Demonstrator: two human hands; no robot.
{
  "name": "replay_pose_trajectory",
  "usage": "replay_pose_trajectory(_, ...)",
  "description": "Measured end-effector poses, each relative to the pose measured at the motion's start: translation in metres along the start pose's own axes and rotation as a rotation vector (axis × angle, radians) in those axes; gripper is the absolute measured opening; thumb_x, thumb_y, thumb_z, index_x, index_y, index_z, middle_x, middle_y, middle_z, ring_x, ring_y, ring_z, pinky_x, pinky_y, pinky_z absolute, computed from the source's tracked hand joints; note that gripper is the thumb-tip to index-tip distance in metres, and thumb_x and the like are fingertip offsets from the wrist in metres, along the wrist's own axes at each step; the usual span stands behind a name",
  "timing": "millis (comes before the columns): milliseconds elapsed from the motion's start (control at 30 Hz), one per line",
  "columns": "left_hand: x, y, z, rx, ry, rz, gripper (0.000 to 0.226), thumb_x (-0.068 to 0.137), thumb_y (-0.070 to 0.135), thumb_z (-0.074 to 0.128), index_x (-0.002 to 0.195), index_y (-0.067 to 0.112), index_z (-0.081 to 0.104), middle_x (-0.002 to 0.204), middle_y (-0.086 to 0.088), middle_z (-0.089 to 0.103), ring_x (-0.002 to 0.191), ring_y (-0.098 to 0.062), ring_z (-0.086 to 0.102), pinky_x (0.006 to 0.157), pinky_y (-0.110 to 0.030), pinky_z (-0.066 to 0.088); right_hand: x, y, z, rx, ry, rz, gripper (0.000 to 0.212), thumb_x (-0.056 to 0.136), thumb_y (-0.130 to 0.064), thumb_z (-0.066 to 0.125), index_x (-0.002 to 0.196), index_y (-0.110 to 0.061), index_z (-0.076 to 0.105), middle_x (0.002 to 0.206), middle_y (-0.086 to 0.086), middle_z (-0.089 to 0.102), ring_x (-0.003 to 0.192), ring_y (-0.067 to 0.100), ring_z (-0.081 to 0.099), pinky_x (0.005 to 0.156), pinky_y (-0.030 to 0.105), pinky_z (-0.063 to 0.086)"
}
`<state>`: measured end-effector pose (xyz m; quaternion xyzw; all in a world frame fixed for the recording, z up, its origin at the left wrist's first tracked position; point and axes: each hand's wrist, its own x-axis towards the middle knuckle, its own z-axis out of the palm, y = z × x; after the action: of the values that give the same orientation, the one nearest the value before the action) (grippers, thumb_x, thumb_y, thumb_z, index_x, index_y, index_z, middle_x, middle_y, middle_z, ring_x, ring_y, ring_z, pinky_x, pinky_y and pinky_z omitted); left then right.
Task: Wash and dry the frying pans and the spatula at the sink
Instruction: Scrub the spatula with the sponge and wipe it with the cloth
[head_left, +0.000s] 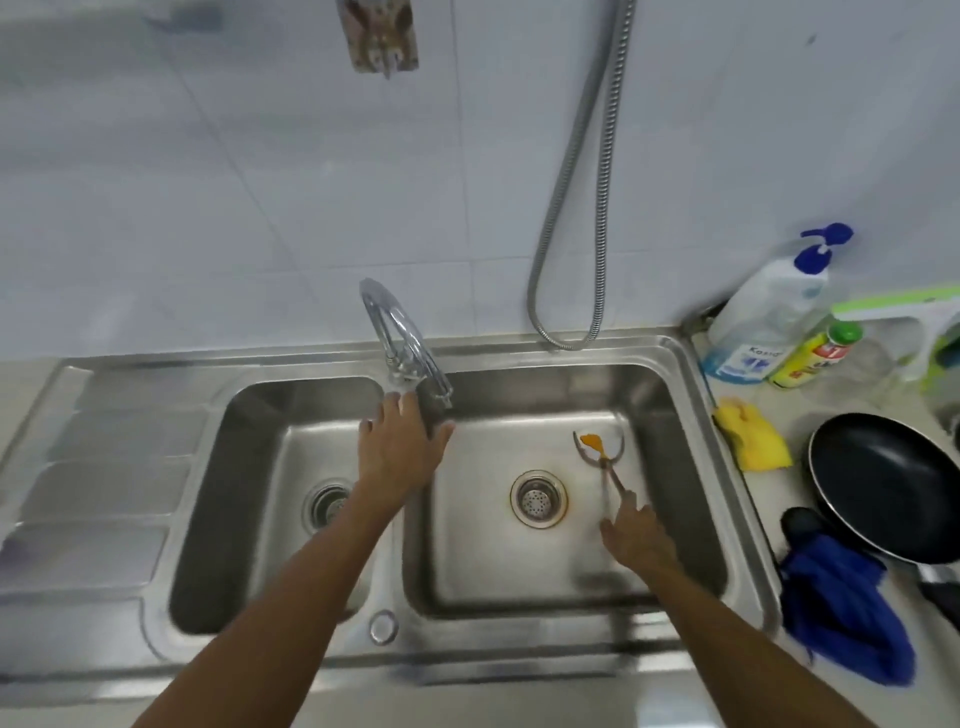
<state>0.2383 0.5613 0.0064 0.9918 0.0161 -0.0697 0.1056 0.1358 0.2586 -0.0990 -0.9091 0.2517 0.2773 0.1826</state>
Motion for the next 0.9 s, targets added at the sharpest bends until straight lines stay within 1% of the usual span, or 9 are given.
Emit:
replay_pose_trajectory(100, 0.029, -0.015, 0.006, -0.010, 0.036, 0.052, 0.079, 0.091, 0.057, 0.059, 0.147, 0.006, 0.038, 0.153, -0.018, 0.041, 0.139, -0.039, 0.043, 0.110, -0.051, 0.042, 0.002, -0.001, 0.011, 0.028, 0.025, 0.077, 0.045, 0.099, -0.034, 0.049, 0.138, -0.016, 0.034, 0.129, 0.015, 0.055, 0.114, 0.032, 0.059, 0.091, 0.042, 0.050)
replay_pose_trajectory(167, 0.044, -0.020, 0.006, -0.027, 0.060, 0.109, 0.083, 0.092, 0.054, 0.062, 0.151, 0.004, 0.033, 0.160, -0.020, 0.033, 0.146, -0.038, 0.035, 0.116, -0.050, 0.037, 0.002, -0.003, 0.013, 0.022, 0.053, 0.103, 0.038, 0.099, -0.023, 0.047, 0.135, -0.012, 0.038, 0.122, 0.016, 0.061, 0.109, 0.032, 0.062, 0.086, 0.039, 0.051)
replay_pose_trajectory(300, 0.063, -0.025, 0.001, -0.072, 0.001, 0.177, 0.079, 0.097, 0.042, 0.057, 0.156, 0.002, 0.022, 0.166, -0.018, 0.021, 0.155, -0.033, 0.019, 0.122, -0.050, 0.028, -0.013, -0.016, 0.009, 0.011, 0.128, 0.100, 0.025, 0.096, -0.012, 0.047, 0.120, -0.007, 0.052, 0.112, 0.016, 0.067, 0.101, 0.033, 0.067, 0.079, 0.034, 0.052)
replay_pose_trajectory(367, 0.064, -0.025, -0.004, -0.099, 0.019, 0.184, 0.068, 0.099, 0.034, 0.056, 0.151, -0.001, 0.030, 0.161, -0.019, 0.030, 0.150, -0.035, 0.029, 0.118, -0.051, 0.035, -0.027, -0.029, 0.010, 0.029, 0.156, 0.081, 0.026, 0.092, -0.011, 0.046, 0.117, -0.010, 0.054, 0.109, 0.015, 0.067, 0.098, 0.034, 0.067, 0.079, 0.038, 0.054)
replay_pose_trajectory(467, 0.065, -0.019, -0.009, -0.190, 0.076, 0.183, 0.046, 0.096, 0.020, 0.057, 0.133, -0.003, 0.043, 0.133, -0.023, 0.051, 0.124, -0.043, 0.053, 0.099, -0.054, 0.049, -0.051, -0.049, 0.015, 0.041, 0.152, 0.026, 0.027, 0.089, -0.008, 0.044, 0.114, -0.015, 0.053, 0.105, 0.012, 0.066, 0.096, 0.034, 0.066, 0.076, 0.039, 0.052)
replay_pose_trajectory(533, 0.072, -0.015, -0.017, -0.221, 0.084, 0.164, 0.042, 0.096, 0.014, 0.051, 0.134, -0.003, 0.042, 0.131, -0.024, 0.053, 0.117, -0.044, 0.056, 0.095, -0.057, 0.050, -0.067, -0.060, 0.020, 0.037, 0.156, -0.027, 0.029, 0.088, -0.006, 0.044, 0.114, -0.016, 0.054, 0.103, 0.012, 0.067, 0.094, 0.035, 0.066, 0.073, 0.038, 0.050)
replay_pose_trajectory(600, 0.082, -0.013, -0.023, -0.127, 0.060, 0.193, 0.041, 0.098, 0.009, 0.047, 0.137, -0.003, 0.044, 0.132, -0.022, 0.054, 0.118, -0.040, 0.057, 0.093, -0.054, 0.053, -0.078, -0.066, 0.026, 0.049, 0.169, -0.061, 0.033, 0.089, -0.005, 0.044, 0.117, -0.017, 0.055, 0.100, 0.011, 0.069, 0.092, 0.035, 0.067, 0.072, 0.038, 0.050)
replay_pose_trajectory(733, 0.098, -0.021, -0.015, -0.003, 0.038, 0.243, 0.024, 0.094, 0.003, 0.054, 0.117, 0.003, 0.063, 0.119, -0.014, 0.061, 0.110, -0.033, 0.064, 0.087, -0.046, 0.057, -0.094, -0.075, 0.034, 0.126, 0.157, -0.101, 0.034, 0.093, -0.007, 0.046, 0.123, -0.017, 0.059, 0.102, 0.010, 0.072, 0.095, 0.032, 0.068, 0.076, 0.036, 0.051)
replay_pose_trajectory(900, 0.088, -0.022, -0.018, -0.023, 0.069, 0.235, 0.020, 0.095, 0.007, 0.061, 0.115, 0.007, 0.065, 0.114, -0.012, 0.064, 0.104, -0.034, 0.067, 0.086, -0.044, 0.056, -0.107, -0.077, 0.037, 0.165, 0.133, -0.145, 0.033, 0.094, -0.009, 0.047, 0.124, -0.016, 0.059, 0.105, 0.009, 0.072, 0.097, 0.030, 0.068, 0.080, 0.036, 0.053)
